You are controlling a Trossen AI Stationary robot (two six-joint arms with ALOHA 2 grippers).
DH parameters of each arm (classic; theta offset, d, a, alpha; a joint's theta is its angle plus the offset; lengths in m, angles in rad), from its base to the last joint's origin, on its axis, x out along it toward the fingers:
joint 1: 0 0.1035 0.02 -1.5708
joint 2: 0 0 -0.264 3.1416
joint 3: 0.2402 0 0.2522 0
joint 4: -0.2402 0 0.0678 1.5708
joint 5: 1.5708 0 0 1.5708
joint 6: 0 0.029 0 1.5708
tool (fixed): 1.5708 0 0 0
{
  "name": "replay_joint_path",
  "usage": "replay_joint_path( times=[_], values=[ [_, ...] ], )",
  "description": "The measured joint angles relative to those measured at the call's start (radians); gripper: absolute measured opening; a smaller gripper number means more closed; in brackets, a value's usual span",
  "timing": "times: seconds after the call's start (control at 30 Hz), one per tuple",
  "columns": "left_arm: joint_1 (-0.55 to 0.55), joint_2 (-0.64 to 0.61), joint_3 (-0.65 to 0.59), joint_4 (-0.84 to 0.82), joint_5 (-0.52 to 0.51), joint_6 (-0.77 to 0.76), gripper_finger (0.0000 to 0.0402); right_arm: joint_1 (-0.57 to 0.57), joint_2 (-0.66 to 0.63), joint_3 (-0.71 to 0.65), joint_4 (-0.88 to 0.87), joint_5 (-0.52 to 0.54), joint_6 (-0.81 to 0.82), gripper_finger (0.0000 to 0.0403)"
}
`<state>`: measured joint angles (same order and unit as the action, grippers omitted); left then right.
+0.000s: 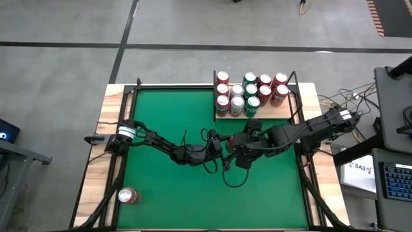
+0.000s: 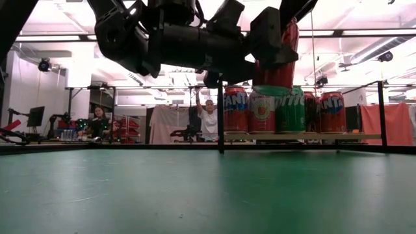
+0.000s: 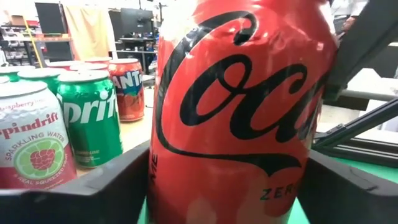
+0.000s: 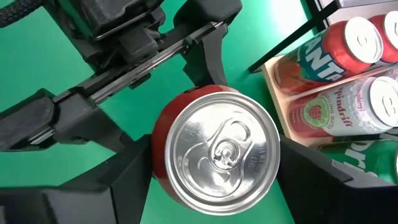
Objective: Place canned beverage on shelf
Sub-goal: Put the red/black soda can on the shelf aligned with the other red/black soda cans
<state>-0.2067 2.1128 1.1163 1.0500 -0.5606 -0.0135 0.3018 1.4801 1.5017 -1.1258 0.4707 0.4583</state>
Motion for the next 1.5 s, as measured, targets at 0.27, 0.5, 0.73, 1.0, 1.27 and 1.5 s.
replay_joint_path(
  times=[0.27,0.5,0.73,1.0,1.27,1.5],
  values=[
    [-0.017,-0.004,0.003,0.010,0.018,0.016,0.0376,-0.002,-0.055,-0.001,-0.083,-0.035,-0.017,0.0276],
    [-0.034,-0.012,0.003,-0.003,0.019,0.071,0.0351,-0.025,-0.136,-0.004,-0.295,-0.047,-0.031,0.0276],
    [-0.036,-0.105,-0.002,-0.126,0.012,0.165,0.0349,-0.112,-0.280,-0.093,-0.354,-0.044,-0.105,0.0276],
    [-0.032,-0.303,-0.094,-0.162,0.010,0.338,0.0350,-0.292,-0.464,-0.286,-0.185,-0.052,-0.254,0.0276],
    [0.007,-0.564,-0.248,-0.161,0.037,0.468,0.0350,-0.466,-0.520,-0.458,-0.062,-0.085,-0.354,0.0276],
    [0.125,-0.794,-0.361,-0.164,0.243,0.442,0.0350,-0.577,-0.497,-0.526,0.017,-0.086,-0.393,0.0276]
  ],
)
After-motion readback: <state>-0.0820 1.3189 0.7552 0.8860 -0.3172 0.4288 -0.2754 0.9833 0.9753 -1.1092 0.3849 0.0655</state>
